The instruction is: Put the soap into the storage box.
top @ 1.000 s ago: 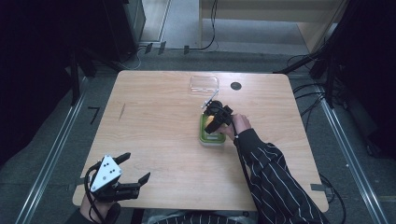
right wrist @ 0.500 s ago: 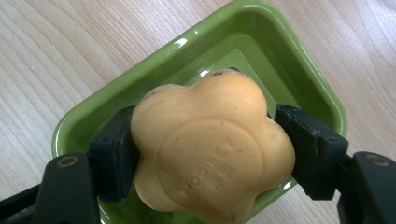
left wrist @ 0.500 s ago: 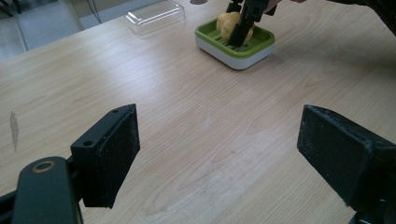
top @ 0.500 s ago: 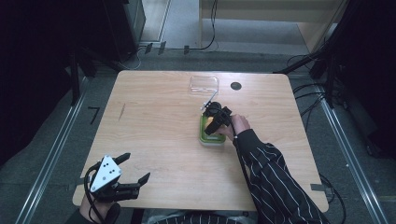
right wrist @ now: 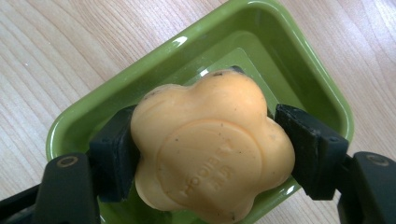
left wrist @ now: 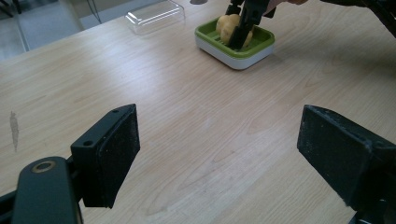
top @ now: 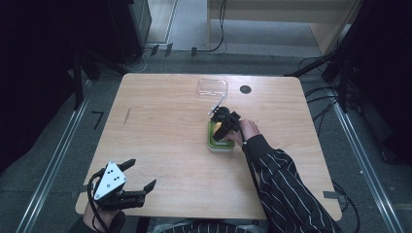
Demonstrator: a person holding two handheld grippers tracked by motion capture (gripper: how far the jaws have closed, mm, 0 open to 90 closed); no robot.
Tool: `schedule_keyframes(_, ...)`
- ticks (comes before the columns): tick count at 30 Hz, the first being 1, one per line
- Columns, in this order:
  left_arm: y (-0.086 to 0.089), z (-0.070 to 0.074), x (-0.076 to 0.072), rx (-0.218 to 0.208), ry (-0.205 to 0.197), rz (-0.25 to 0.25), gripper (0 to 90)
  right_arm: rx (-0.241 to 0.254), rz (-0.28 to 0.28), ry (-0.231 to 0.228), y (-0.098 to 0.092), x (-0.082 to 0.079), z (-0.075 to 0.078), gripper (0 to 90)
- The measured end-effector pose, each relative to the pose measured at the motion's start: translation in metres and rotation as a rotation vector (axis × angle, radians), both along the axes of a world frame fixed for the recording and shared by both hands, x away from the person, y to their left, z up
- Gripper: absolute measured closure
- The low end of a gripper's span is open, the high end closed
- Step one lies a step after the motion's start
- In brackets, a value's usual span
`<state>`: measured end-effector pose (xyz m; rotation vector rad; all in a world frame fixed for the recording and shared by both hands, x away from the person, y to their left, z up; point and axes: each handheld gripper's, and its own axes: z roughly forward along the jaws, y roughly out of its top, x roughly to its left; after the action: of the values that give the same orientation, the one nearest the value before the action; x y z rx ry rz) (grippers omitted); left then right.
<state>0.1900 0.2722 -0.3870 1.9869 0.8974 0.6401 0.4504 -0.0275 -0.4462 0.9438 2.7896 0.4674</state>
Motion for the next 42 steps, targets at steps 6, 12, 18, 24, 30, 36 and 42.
schedule_keyframes(6,0.000,0.000,0.000,0.000,0.001,-0.002,13.6,-0.003,-0.002,0.001,0.000,0.000,-0.002,27.4)
schedule_keyframes(12,0.000,0.000,0.000,0.000,0.001,-0.002,13.6,-0.007,0.001,0.003,0.001,0.000,-0.003,27.3)
schedule_keyframes(18,0.000,0.000,0.000,0.001,0.002,-0.002,13.6,0.002,-0.003,0.001,0.000,0.001,-0.004,26.2)
schedule_keyframes(24,0.000,0.000,0.000,0.001,0.004,-0.004,13.6,0.013,-0.005,-0.004,-0.001,0.001,-0.002,25.5)
schedule_keyframes(30,0.000,0.000,0.001,-0.001,0.002,-0.003,13.6,0.024,-0.005,-0.011,-0.002,0.000,0.001,17.6)
schedule_keyframes(36,-0.001,0.000,0.001,-0.004,0.001,-0.006,13.6,0.018,-0.035,-0.015,-0.007,-0.002,0.012,12.9)
schedule_keyframes(42,-0.002,0.000,0.003,-0.004,-0.001,-0.010,13.6,0.003,-0.040,-0.024,-0.010,-0.009,0.021,7.0)
